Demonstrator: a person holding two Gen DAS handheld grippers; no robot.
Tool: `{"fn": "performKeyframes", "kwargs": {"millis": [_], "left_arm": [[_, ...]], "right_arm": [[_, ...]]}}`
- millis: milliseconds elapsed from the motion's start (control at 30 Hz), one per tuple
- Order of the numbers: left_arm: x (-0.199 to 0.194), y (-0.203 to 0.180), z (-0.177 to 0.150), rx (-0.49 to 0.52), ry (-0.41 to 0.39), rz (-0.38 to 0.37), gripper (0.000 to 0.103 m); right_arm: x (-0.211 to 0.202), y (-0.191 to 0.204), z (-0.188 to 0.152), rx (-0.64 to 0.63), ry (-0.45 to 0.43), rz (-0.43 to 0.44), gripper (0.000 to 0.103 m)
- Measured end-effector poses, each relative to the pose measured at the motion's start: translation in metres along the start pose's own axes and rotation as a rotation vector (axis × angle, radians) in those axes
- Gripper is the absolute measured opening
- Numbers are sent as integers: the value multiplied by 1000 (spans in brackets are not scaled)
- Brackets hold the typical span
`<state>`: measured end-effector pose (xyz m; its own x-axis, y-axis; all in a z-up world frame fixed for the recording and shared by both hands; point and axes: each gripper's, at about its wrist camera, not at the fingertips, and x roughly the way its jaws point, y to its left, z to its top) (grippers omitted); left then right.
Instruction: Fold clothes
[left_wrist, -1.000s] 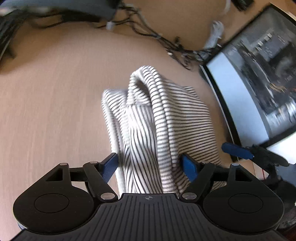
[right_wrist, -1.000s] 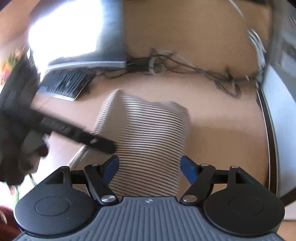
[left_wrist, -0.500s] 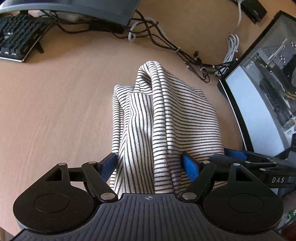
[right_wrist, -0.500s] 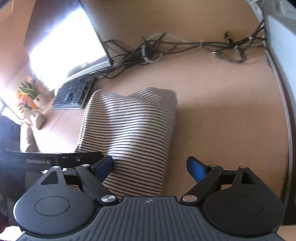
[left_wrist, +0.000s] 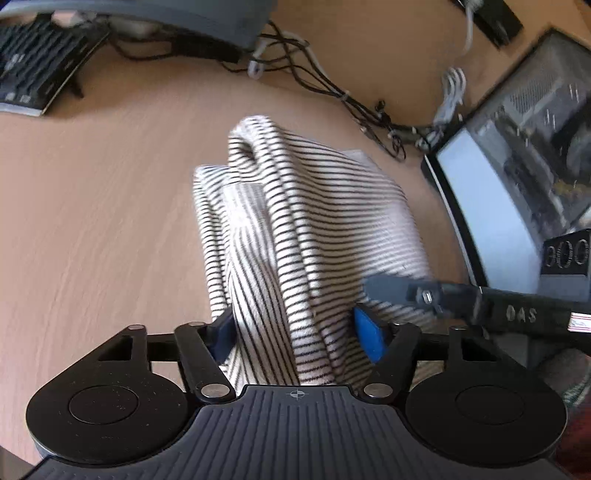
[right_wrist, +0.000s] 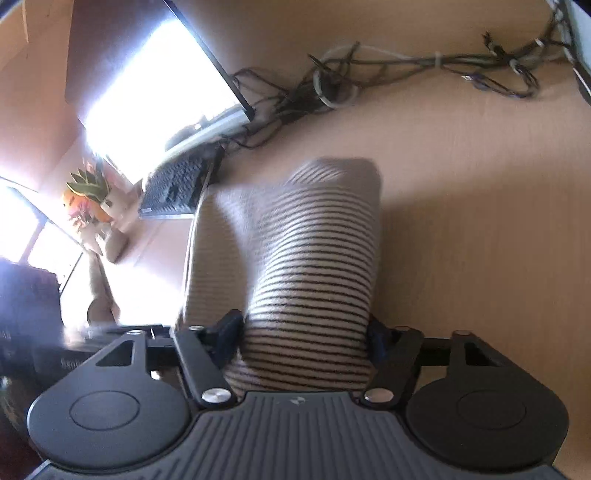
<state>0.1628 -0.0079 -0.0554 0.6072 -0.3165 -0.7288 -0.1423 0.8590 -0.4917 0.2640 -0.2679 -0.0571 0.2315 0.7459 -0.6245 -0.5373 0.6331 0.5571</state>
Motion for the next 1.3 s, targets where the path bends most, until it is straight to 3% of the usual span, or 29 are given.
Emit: {"fn": "performKeyframes", "kwargs": {"millis": [100,233,367,667,867,933,1033,1167,1300], "left_arm": [[-9,29,9,-97,-29,-24,64],[-24,65,31,-168,-79,45,63],[-34,97,53,-193,-114,96,63],[-25,137,88,-218,-116,40,63],[-35,137,88,-191,-87,20,61],[-48,134,90,-169,-97,43,62],[-78,122,107,-112,-201,76,62],[-88,104,135,-55,-280,27,63],[-56,108,148,-45,-204,54,62]], "right_arm": [[17,18,22,-41,-16,22,60],[63,62,56,-165,-5,60,59],[112,99,82,-251,37,45,59],[182,124,124,-300,86,-20,61],[182,122,119,-321,68,-64,68],[179,123,115,-340,55,-85,70],[174,125,110,-372,34,-116,73],[144,137,100,-467,-24,-123,73],[113,153,84,-568,-46,-62,73]]}}
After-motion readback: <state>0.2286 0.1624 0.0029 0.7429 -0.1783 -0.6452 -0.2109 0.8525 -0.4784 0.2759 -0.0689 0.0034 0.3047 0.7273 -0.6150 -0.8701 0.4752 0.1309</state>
